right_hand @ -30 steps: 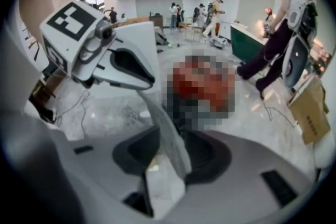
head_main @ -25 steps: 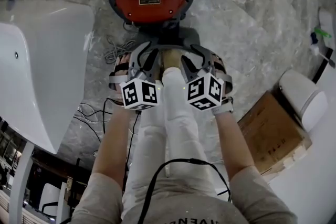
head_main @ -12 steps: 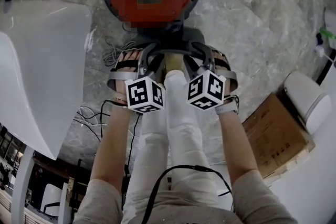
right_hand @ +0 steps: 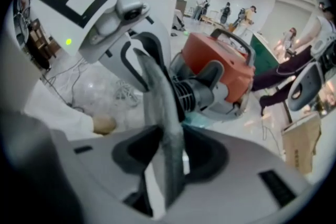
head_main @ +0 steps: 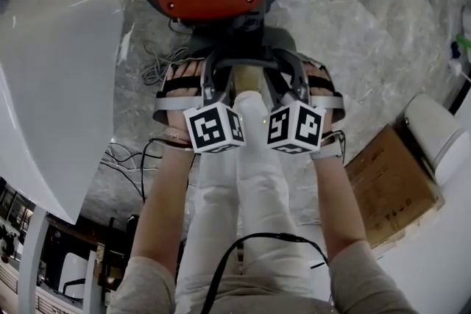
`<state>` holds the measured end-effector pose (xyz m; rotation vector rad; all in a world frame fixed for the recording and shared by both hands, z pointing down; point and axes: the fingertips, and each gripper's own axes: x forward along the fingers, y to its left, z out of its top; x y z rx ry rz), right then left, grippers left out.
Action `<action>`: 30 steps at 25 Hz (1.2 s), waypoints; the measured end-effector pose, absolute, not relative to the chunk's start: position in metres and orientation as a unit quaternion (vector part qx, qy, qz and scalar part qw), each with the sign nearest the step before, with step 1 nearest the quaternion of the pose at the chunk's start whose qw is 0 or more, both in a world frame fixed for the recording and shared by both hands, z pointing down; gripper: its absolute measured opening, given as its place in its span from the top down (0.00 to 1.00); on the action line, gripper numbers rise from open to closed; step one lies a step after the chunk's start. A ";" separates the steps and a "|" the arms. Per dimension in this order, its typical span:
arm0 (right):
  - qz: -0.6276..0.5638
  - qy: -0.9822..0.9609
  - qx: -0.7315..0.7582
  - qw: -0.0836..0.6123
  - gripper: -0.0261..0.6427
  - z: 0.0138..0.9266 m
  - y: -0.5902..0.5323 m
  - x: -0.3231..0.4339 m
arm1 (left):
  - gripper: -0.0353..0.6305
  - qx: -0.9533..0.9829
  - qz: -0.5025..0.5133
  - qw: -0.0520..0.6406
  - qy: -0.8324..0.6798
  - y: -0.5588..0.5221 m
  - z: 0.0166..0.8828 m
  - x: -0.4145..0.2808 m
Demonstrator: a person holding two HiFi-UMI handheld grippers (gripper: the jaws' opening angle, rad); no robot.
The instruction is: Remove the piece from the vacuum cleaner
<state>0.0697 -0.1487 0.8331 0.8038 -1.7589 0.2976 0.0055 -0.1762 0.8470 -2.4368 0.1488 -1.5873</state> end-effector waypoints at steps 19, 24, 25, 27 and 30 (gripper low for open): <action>0.100 -0.742 0.370 0.550 0.90 0.822 -0.145 0.067 | 0.89 -0.831 -0.540 0.101 0.085 -0.168 0.835 -0.001; 0.103 -0.741 0.371 0.550 0.90 0.822 -0.138 0.064 | 0.89 -0.829 -0.543 0.099 0.089 -0.165 0.834 -0.004; 0.101 -0.741 0.372 0.549 0.90 0.822 -0.137 0.063 | 0.89 -0.829 -0.543 0.098 0.091 -0.164 0.834 -0.005; 0.098 -0.741 0.374 0.549 0.90 0.822 -0.137 0.064 | 0.89 -0.828 -0.544 0.098 0.094 -0.162 0.833 -0.005; 0.094 -0.741 0.370 0.552 0.90 0.820 -0.137 0.063 | 0.89 -0.828 -0.544 0.094 0.099 -0.161 0.832 -0.007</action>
